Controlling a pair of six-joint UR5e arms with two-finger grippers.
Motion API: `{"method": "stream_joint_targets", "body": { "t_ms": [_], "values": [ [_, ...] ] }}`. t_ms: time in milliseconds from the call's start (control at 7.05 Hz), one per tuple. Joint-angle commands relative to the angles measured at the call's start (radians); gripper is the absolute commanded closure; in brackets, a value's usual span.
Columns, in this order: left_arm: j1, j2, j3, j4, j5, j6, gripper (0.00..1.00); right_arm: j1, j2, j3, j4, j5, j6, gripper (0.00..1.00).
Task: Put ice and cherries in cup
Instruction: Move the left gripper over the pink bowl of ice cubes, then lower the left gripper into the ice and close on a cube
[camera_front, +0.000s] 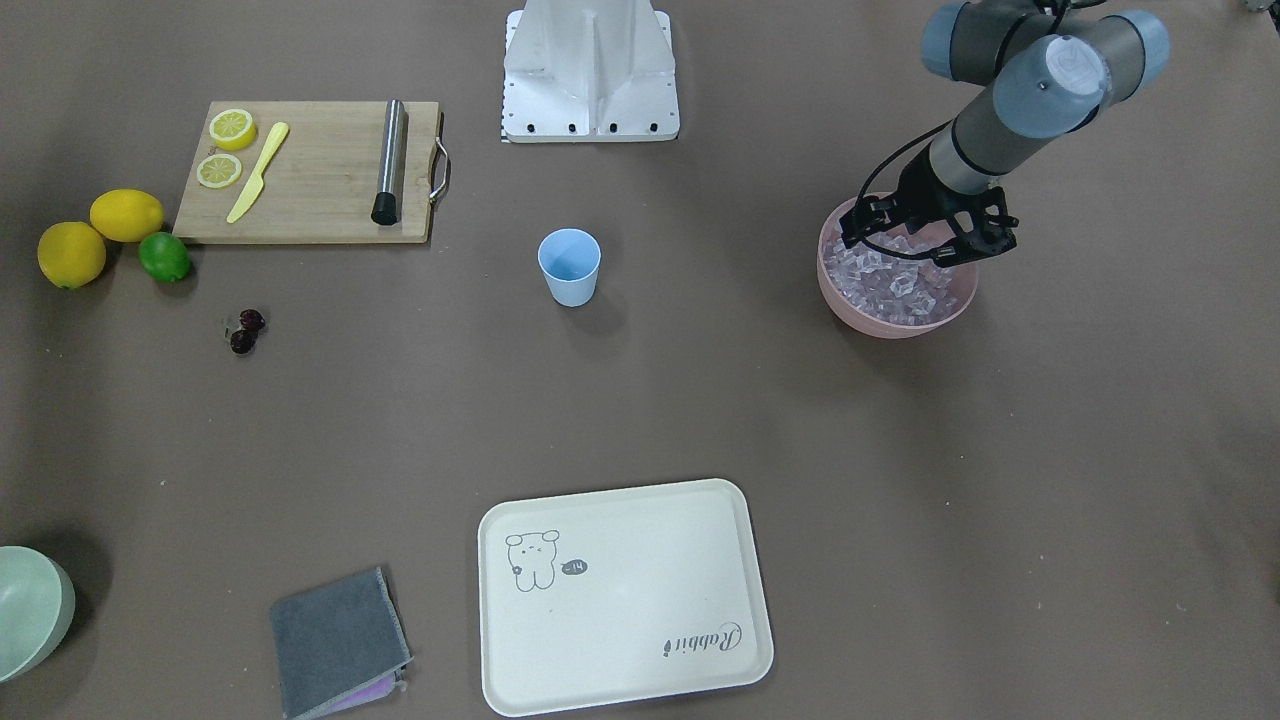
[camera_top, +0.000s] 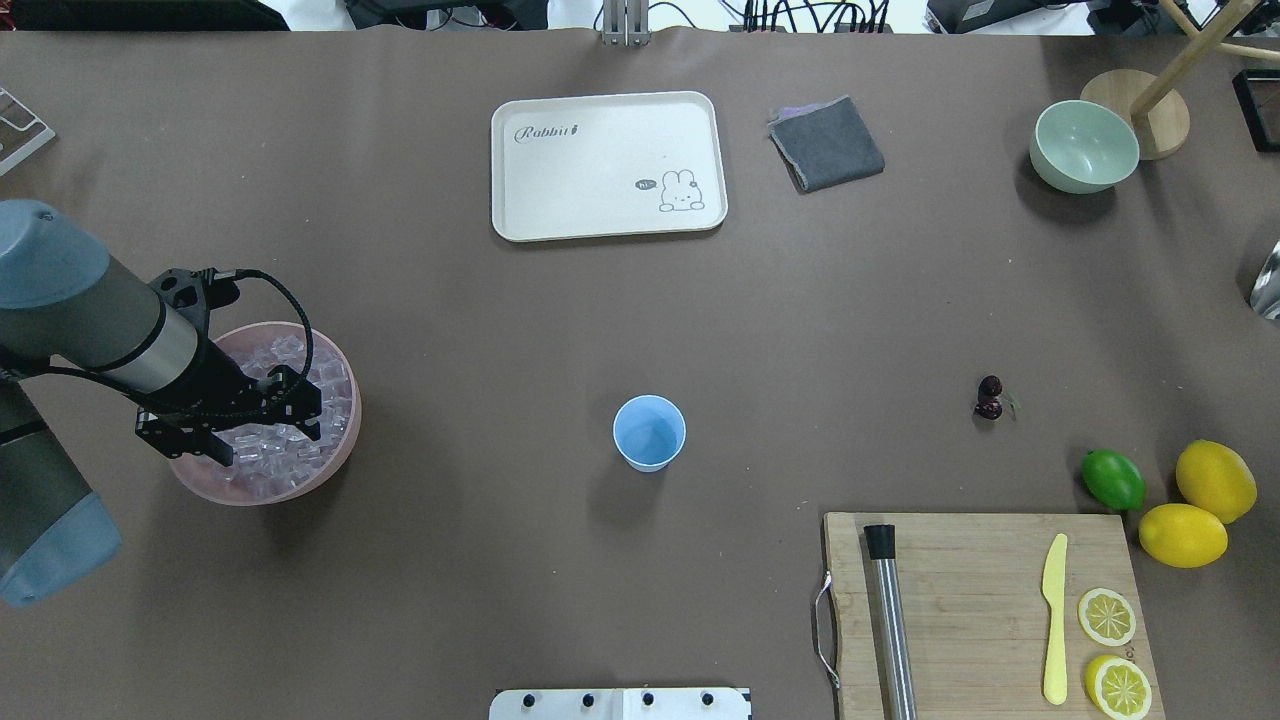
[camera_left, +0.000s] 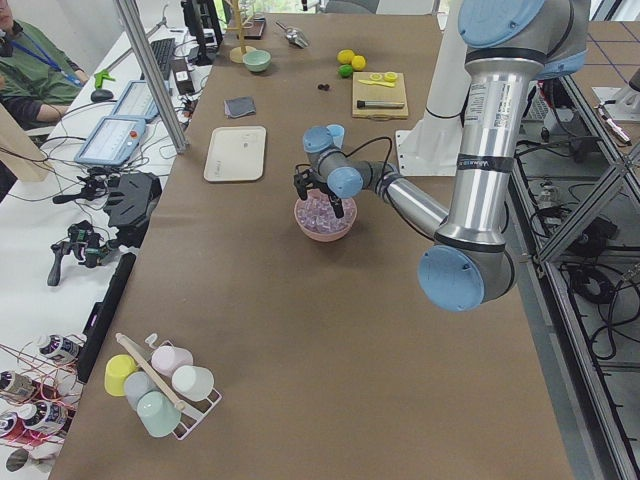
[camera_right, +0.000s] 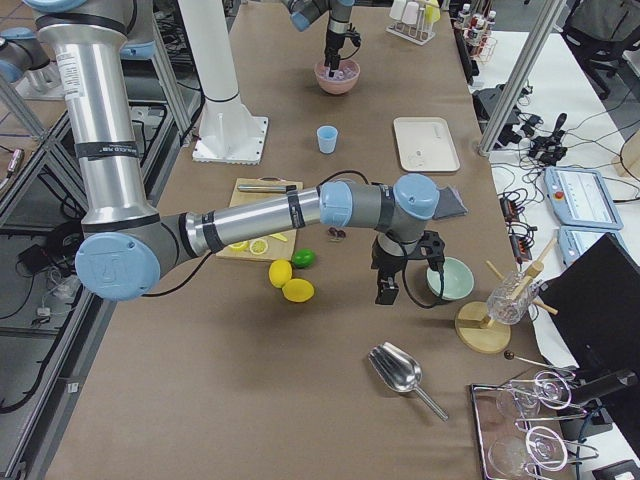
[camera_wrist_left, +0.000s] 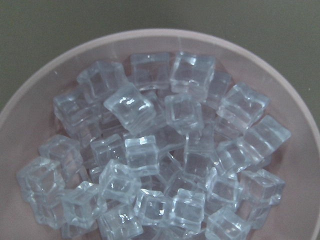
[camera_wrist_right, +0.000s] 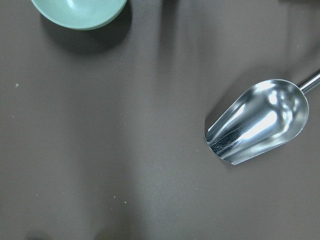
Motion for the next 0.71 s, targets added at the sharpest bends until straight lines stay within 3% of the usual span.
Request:
{"method": "stream_joint_targets", "body": {
  "t_ms": [0,284,568],
  "values": [
    [0.008,-0.003,0.019,-0.003,-0.003,-0.075,0.01,0.0,-0.001,0.0,0.0,0.0,0.0,0.0],
    [0.013,-0.01,0.04,-0.012,-0.003,-0.099,0.01,0.0,-0.001,0.0,0.0,0.0,0.0,0.0],
    [0.036,-0.007,0.085,-0.136,-0.003,-0.196,0.01,0.0,-0.001,0.0,0.0,0.0,0.0,0.0]
  ]
}}
